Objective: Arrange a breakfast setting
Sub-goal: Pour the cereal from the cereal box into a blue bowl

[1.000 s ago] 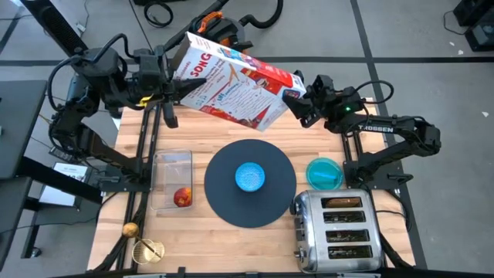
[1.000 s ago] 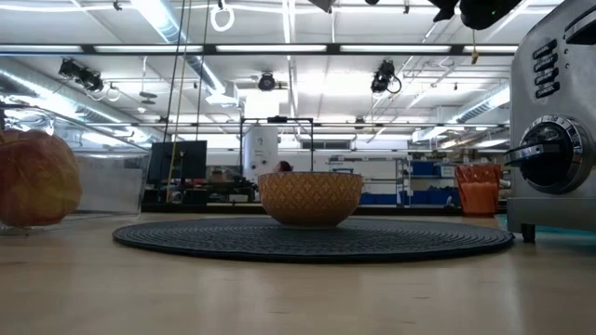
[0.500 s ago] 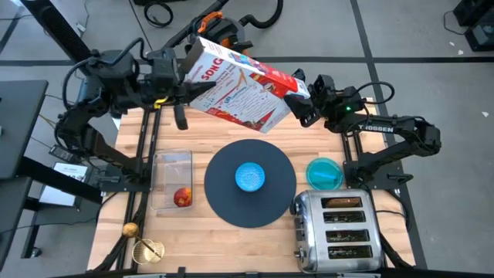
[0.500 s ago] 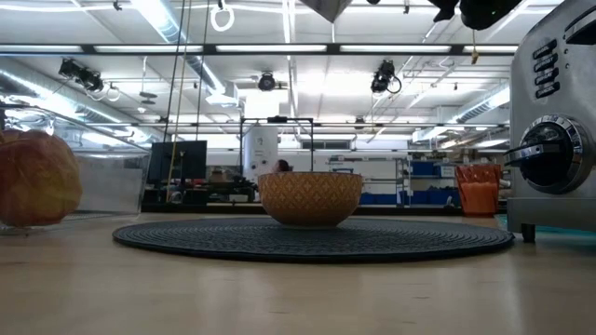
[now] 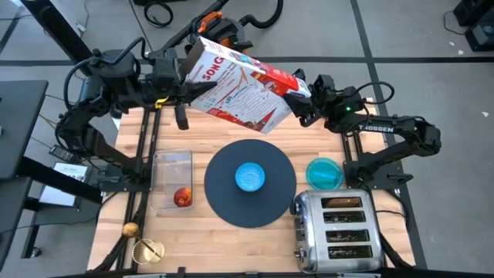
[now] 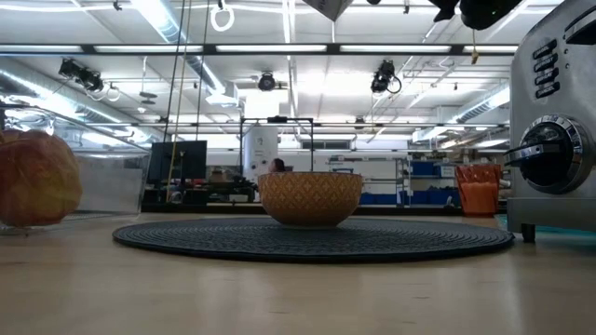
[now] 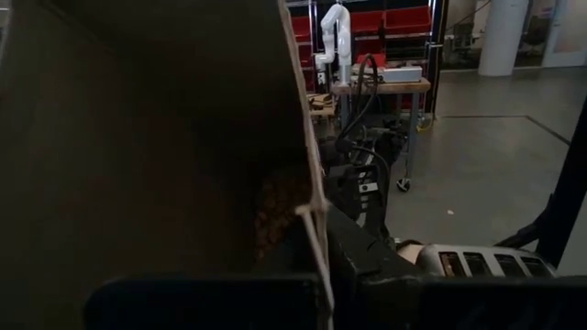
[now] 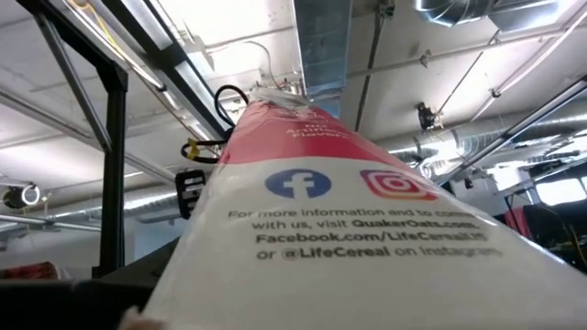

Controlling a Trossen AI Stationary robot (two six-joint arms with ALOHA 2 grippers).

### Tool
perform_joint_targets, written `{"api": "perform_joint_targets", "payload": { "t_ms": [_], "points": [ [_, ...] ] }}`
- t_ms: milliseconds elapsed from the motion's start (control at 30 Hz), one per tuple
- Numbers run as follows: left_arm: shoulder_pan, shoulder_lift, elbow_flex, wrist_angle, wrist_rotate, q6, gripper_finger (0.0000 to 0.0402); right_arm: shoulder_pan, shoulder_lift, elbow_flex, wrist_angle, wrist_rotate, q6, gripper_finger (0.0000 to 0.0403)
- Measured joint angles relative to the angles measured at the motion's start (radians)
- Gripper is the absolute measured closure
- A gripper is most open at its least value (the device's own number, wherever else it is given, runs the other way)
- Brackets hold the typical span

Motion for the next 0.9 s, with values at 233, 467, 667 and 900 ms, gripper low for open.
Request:
{"api": "perform_joint_targets", "payload": {
  "t_ms": [233, 467, 667, 900],
  "points": [
    [0.000, 0.002, 0.000, -0.006, -0.006, 0.001, 0.0376, -0.001, 0.000, 0.000, -0.002, 0.003, -0.014, 0.0167],
    [-0.002, -0.046, -0.002, -0.033, -0.006, 0.001, 0.0304, -0.018, -0.006, -0.001, -0.004, -0.032, -0.020, 0.0167],
    [-0.008, -0.159, -0.001, -0.104, -0.005, 0.005, 0.0240, -0.044, -0.039, -0.015, -0.004, -0.131, 0.048, 0.0168],
    [-0.008, -0.258, 0.000, -0.268, -0.008, -0.095, 0.0239, -0.086, -0.138, -0.099, -0.095, -0.185, 0.097, 0.0169]
  ]
}}
